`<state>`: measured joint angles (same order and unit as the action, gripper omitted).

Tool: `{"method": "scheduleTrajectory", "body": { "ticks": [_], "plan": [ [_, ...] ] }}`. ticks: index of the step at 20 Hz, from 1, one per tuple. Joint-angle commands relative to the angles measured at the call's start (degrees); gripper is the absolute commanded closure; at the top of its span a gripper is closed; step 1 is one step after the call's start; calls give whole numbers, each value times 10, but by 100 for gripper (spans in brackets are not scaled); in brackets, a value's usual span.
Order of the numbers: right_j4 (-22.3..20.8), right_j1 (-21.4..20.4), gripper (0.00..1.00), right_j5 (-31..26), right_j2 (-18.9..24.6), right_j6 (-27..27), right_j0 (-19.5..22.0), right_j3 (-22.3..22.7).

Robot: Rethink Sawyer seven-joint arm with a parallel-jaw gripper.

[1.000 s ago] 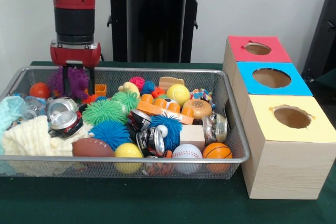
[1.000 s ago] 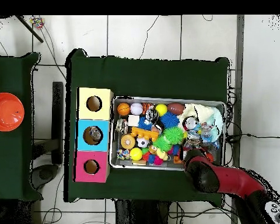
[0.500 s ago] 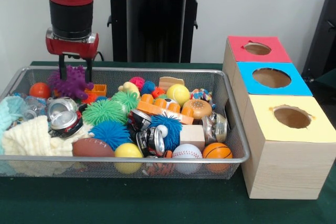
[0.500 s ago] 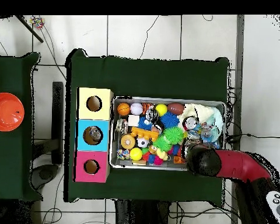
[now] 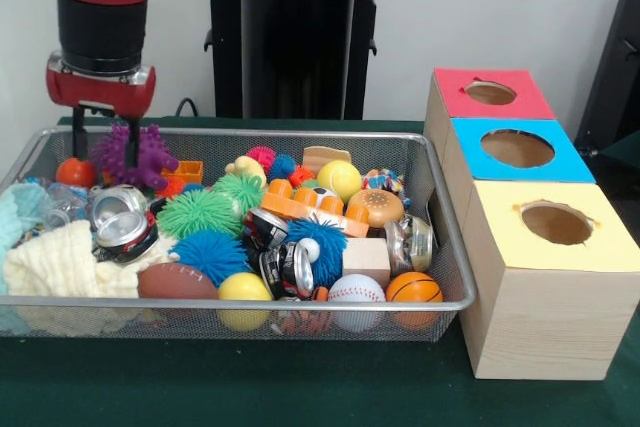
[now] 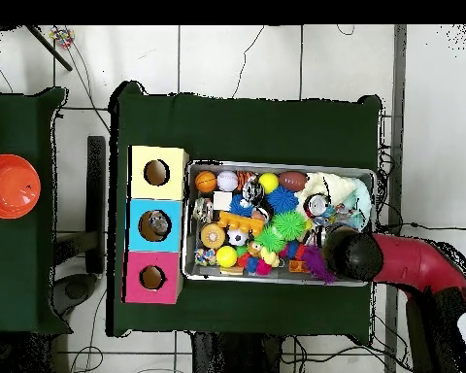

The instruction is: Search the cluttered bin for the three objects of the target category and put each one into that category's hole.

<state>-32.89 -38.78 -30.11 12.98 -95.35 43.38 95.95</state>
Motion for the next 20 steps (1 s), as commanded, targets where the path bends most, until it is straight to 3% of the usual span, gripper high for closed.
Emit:
{"method": "scheduleTrajectory", "body": {
  "ticks": [1, 7, 13, 20],
  "plan": [
    [22, 30, 0, -35, 44, 22, 15, -81],
    [21, 46, 0, -23, 56, 37, 26, -93],
    [14, 58, 0, 13, 59, 17, 25, -89],
    [18, 71, 0, 9, 62, 16, 27, -85]
  ]
}}
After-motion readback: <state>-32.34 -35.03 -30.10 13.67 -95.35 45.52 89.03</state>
